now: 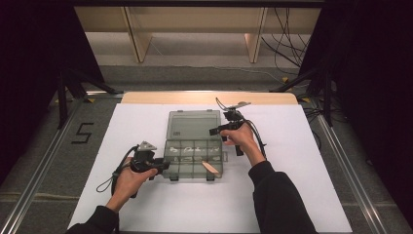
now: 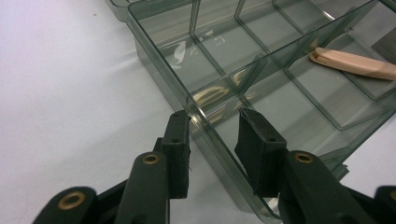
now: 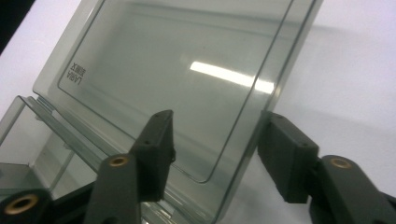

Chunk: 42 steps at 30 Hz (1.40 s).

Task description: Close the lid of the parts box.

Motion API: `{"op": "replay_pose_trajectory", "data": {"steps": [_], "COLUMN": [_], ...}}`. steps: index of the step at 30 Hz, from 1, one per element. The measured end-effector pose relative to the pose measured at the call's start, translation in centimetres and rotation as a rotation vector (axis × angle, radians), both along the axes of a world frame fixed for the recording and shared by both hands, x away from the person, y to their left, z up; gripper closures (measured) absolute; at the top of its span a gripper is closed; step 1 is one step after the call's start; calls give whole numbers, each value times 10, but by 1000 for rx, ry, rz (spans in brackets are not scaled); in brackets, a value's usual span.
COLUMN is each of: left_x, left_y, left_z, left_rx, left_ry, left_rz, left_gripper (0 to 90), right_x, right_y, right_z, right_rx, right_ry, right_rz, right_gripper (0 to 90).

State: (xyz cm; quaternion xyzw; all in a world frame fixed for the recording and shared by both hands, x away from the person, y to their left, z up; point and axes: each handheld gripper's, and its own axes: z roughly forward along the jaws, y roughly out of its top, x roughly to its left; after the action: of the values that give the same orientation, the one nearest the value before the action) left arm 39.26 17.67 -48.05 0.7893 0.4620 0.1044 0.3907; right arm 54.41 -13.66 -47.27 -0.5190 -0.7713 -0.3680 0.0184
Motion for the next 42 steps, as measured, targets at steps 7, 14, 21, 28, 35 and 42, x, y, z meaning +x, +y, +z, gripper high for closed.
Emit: {"op": "replay_pose_trajectory", "data": {"steps": [7, 14, 21, 28, 35, 42], "left_x": [0, 0, 0, 0, 1, 1], "left_y": [0, 1, 1, 1, 2, 3], "left_z": [0, 1, 1, 1, 1, 1], "left_rx": [1, 26, 28, 30, 36, 40], "left_ry": [1, 7, 0, 0, -1, -2], "left_rz": [-1, -6, -8, -9, -15, -28], "left_gripper": [643, 643, 644, 642, 640, 636], "right_x": [-6, -11, -17, -21, -26, -31], "right_y": [-8, -13, -18, -21, -23, -25], "right_z": [7, 11, 15, 19, 20, 20], "right_rx": [17, 24, 40, 42, 33, 19], "right_ry": [-56, -137, -190, -230, -282, -341], "right_rz": [-6, 14, 36, 62, 89, 108], "right_gripper": [600, 671, 739, 776, 789, 808]}}
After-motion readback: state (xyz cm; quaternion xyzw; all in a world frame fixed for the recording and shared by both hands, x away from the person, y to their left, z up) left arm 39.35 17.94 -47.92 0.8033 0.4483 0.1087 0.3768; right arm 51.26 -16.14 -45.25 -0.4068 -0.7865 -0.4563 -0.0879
